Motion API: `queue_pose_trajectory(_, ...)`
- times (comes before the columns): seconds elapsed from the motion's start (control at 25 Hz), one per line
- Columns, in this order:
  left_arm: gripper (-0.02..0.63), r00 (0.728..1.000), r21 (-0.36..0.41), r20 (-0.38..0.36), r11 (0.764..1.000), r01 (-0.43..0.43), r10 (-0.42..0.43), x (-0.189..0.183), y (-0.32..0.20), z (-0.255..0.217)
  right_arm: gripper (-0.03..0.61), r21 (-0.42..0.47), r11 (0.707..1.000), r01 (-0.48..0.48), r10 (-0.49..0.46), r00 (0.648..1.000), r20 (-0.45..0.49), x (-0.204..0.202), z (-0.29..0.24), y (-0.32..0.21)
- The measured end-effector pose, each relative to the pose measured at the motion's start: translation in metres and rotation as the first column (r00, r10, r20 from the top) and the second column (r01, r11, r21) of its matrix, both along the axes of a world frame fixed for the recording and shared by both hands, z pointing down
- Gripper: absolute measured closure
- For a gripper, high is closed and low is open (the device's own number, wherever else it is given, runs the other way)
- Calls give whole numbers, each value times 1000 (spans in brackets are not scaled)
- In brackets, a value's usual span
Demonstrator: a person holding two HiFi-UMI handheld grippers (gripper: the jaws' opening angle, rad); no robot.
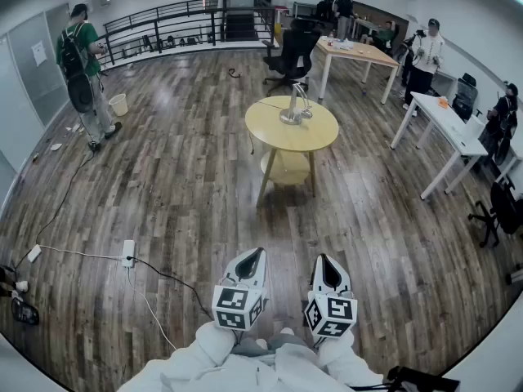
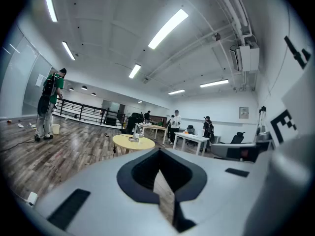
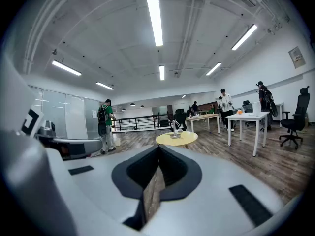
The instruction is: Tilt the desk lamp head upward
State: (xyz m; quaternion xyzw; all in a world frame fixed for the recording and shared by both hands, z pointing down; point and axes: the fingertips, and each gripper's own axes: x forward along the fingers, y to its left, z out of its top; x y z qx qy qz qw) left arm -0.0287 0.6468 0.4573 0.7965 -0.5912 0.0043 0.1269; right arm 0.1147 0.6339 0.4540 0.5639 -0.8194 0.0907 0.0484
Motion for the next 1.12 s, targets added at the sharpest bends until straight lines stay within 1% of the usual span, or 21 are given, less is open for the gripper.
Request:
queue_pose_trajectory(0.12,614,1000,8,3,1000,4,-4,-6,-9,-2,566,13,1000,1,-1,1000,0,-7,-6,-12)
queue_pose_trajectory(0.24,614,1000,-1,-7,1000,16,-16,-13,-20,1,566,22,1000,6,-6,1000,-3,-12,-9,-26)
queue_pose_trajectory(0.44,614,999,-22,-11,999,31,-32,-18,-44,8,566,36,999,-3,3,1000,2,-7,-13,-55)
queue_pose_trajectory(0.84,614,999,-28,22,999,25,-24,5,-128,10,566,21,1000,2,-2,999,42,11,-5,-143)
queue_pose_trajectory(1.12,614,999,-28,23,998,48,-47,20,-200,-1,566,26,999,30,-32,998,46,25,-16,-214)
